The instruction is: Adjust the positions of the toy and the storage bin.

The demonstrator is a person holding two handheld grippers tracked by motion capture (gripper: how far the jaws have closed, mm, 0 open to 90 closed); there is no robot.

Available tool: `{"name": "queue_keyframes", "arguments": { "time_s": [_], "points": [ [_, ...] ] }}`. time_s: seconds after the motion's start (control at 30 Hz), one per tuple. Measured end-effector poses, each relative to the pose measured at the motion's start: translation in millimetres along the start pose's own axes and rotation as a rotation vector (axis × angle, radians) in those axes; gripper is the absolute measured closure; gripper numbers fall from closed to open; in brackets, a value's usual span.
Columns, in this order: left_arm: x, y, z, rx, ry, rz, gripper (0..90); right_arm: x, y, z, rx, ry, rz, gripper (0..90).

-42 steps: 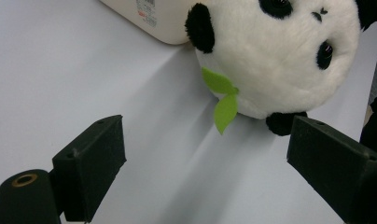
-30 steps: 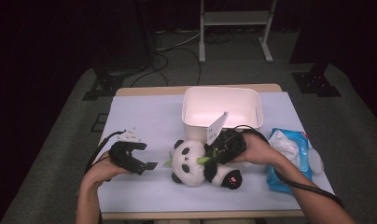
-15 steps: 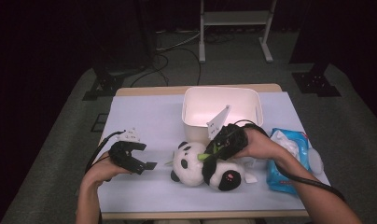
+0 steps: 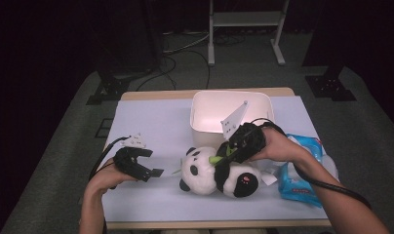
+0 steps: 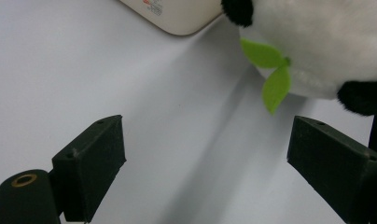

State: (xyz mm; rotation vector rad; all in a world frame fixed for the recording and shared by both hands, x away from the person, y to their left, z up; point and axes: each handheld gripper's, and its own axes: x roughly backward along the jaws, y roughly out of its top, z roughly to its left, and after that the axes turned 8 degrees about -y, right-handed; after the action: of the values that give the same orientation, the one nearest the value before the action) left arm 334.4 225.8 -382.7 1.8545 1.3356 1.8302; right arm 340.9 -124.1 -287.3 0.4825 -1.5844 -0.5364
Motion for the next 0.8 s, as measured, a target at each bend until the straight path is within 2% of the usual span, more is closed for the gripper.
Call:
{"name": "queue_keyframes", "arguments": {
  "time_s": [0.47,0.8],
  "points": [
    [0.5,-2.1,4.4,0.013,0.006,-0.002,10.4,42.9,16.6,0.5,0.012,-0.04,-0.017,72.5],
    [-1.1,-3.6,7.0,0.027,-0.001,-0.011,10.4,71.6,26.0,-4.1,-0.003,-0.084,-0.003,72.4]
  ]
}}
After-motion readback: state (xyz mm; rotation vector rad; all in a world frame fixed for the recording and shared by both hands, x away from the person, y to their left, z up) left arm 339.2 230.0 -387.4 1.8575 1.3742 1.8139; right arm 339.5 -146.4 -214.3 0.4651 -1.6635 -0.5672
